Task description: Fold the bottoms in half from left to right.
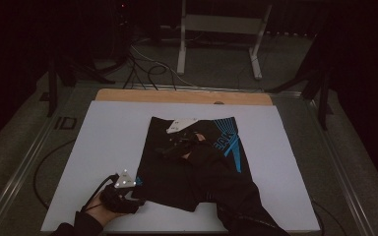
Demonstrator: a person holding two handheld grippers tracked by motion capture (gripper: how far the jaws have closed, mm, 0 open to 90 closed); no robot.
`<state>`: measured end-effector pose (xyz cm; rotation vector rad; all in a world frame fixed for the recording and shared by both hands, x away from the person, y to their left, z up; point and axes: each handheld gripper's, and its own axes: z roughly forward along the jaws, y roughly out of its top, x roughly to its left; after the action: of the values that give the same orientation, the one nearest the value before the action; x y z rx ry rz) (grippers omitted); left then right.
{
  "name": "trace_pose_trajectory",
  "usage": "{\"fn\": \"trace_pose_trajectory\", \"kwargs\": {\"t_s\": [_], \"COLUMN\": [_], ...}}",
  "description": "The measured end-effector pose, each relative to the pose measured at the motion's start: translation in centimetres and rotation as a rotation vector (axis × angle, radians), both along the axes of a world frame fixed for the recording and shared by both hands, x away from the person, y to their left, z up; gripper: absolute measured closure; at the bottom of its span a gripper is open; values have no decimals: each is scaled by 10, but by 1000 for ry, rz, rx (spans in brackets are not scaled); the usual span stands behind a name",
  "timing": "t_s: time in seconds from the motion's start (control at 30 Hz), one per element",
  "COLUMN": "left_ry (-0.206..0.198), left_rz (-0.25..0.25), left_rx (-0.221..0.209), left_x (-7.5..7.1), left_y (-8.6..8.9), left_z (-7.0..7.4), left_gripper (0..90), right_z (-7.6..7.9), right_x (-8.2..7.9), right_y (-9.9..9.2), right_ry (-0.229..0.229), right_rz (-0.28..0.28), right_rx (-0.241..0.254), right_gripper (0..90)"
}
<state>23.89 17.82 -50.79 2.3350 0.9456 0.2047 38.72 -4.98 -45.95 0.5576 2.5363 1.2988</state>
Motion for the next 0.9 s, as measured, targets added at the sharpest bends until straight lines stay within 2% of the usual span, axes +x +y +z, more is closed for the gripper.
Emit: {"fn": "trace_pose_trajectory", "kwargs": {"t_s": [0.13,0.27,0.37,0.57,0.7,0.77,0.9], "left_ry": [-8,-31,-32,-27,-25,-22,-27], "left_rz": [12,15,26,54,56,43,42], "left_rx": [8,38,53,36,33,37,42], "left_x": [1,0,1,3,4,4,4], "left_y": [1,0,0,3,4,3,2], "left_z": [0,0,0,1,1,2,3], "left_gripper": [437,486,539,651,703,784,821], "right_z": [-1,-1,-2,-4,-4,-2,-1], "right_x": [-1,-1,0,1,2,4,7], "right_y": [3,4,5,7,9,11,13], "right_ry": [-1,-2,0,2,5,2,0], "right_rz": [6,11,12,14,13,14,12], "right_rx": [3,0,-1,0,-4,-3,-3], "right_gripper": [99,99,99,99,99,99,99]}}
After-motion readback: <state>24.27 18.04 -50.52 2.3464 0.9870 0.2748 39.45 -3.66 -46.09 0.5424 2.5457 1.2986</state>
